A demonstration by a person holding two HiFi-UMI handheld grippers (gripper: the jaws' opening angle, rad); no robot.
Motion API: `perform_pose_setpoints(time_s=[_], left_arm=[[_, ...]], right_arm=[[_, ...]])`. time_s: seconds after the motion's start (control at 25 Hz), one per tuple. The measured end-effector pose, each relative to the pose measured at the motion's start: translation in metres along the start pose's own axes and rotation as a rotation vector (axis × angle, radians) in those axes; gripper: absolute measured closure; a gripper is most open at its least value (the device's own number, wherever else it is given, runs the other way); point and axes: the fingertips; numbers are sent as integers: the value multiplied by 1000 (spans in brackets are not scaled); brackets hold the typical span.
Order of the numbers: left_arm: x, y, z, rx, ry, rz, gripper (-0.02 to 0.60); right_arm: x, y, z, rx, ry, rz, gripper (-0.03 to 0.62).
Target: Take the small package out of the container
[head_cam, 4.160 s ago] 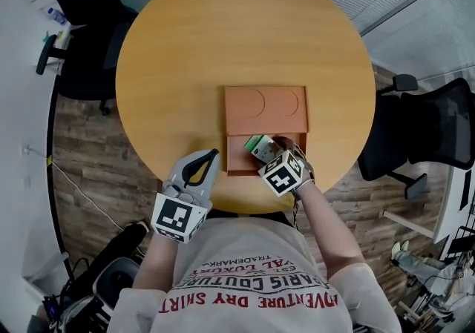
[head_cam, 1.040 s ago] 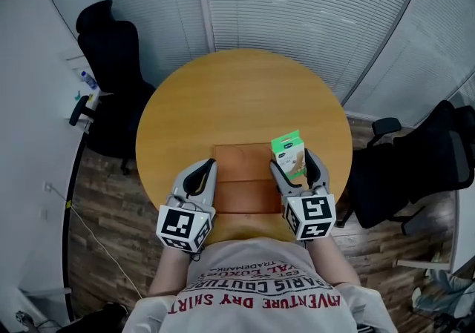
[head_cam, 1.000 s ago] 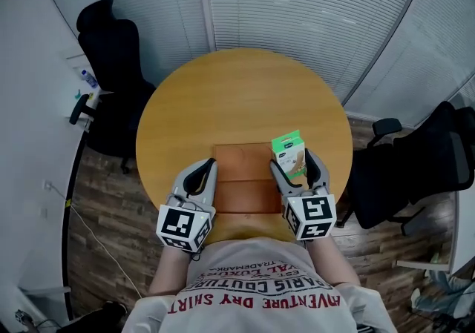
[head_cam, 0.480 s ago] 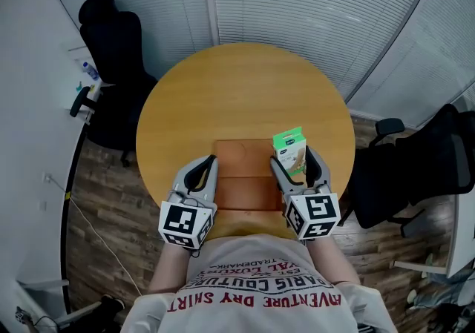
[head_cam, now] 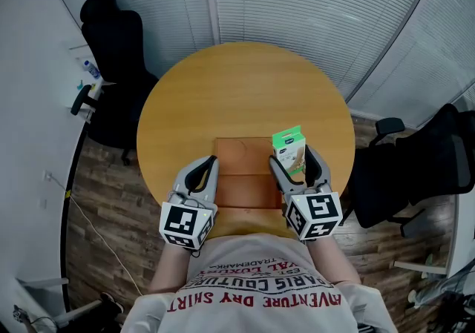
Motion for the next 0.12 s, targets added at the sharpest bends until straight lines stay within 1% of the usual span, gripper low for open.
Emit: perform_pose_setpoints(time_s=[0.12], left_arm=[[4, 0, -3, 1, -5, 7, 569]], right_arm=[[4, 3, 1, -1, -5, -5, 235]])
Point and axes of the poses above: the fingertips, and each gripper's own axes: x backward along the fingers, z to its left, y out of its top, and after that the axes turned 13 degrees about -y, right-handed
